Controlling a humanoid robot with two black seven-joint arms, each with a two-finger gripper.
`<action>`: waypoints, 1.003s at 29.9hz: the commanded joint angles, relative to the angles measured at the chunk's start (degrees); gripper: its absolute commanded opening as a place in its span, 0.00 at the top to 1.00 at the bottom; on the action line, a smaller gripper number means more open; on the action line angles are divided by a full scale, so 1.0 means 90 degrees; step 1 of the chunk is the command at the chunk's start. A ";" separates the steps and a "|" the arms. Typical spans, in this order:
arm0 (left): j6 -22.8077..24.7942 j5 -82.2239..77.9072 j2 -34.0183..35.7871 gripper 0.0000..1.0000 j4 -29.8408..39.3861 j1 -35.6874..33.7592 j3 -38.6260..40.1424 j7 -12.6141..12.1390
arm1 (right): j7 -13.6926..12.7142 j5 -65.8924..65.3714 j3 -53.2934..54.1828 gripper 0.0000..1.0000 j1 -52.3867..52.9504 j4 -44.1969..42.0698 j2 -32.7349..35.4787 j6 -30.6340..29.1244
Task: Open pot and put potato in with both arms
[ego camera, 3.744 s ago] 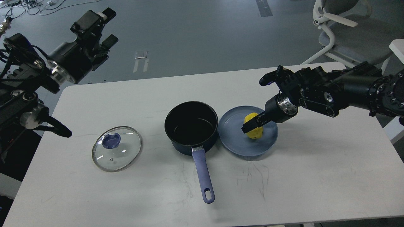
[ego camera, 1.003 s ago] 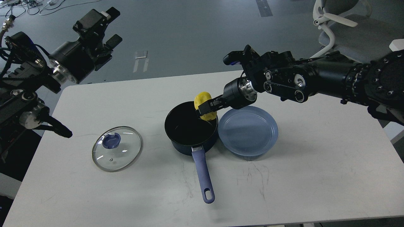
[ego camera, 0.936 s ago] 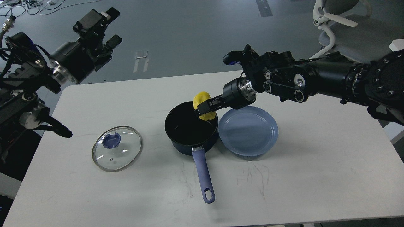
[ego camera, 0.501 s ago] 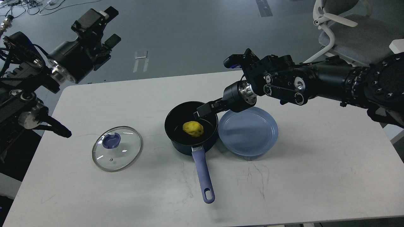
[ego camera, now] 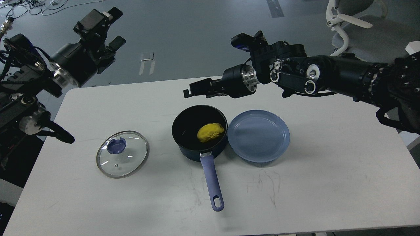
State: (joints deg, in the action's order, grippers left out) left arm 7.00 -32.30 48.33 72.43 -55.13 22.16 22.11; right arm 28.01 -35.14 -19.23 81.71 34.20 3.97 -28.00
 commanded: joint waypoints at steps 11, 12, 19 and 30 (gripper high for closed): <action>-0.0026 0.1127 -0.0584 0.02 -0.0333 0.0324 0.0203 0.0072 | -0.0001 0.2291 0.3003 0.04 -0.2133 -0.0060 0.1678 0.0000; -0.0016 0.1176 -0.0652 0.02 -0.0372 0.0402 0.0291 0.0082 | -0.0001 0.2418 0.3247 0.04 -0.2290 -0.0070 0.1678 0.0000; 0.0004 0.1274 -0.1686 0.02 -0.0859 0.1680 0.1734 0.0082 | -0.0001 0.3318 0.5103 0.03 -0.3783 -0.0187 0.1396 0.0000; 0.0462 0.1274 -0.2264 0.02 -0.1504 0.2473 0.2410 0.0072 | -0.0001 0.3318 0.5300 0.00 -0.4401 -0.0128 0.1317 0.0000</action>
State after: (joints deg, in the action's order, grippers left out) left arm 9.44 -20.81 28.67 60.78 -33.67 43.51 22.64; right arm 28.00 -5.33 28.51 42.41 33.05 16.10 -28.00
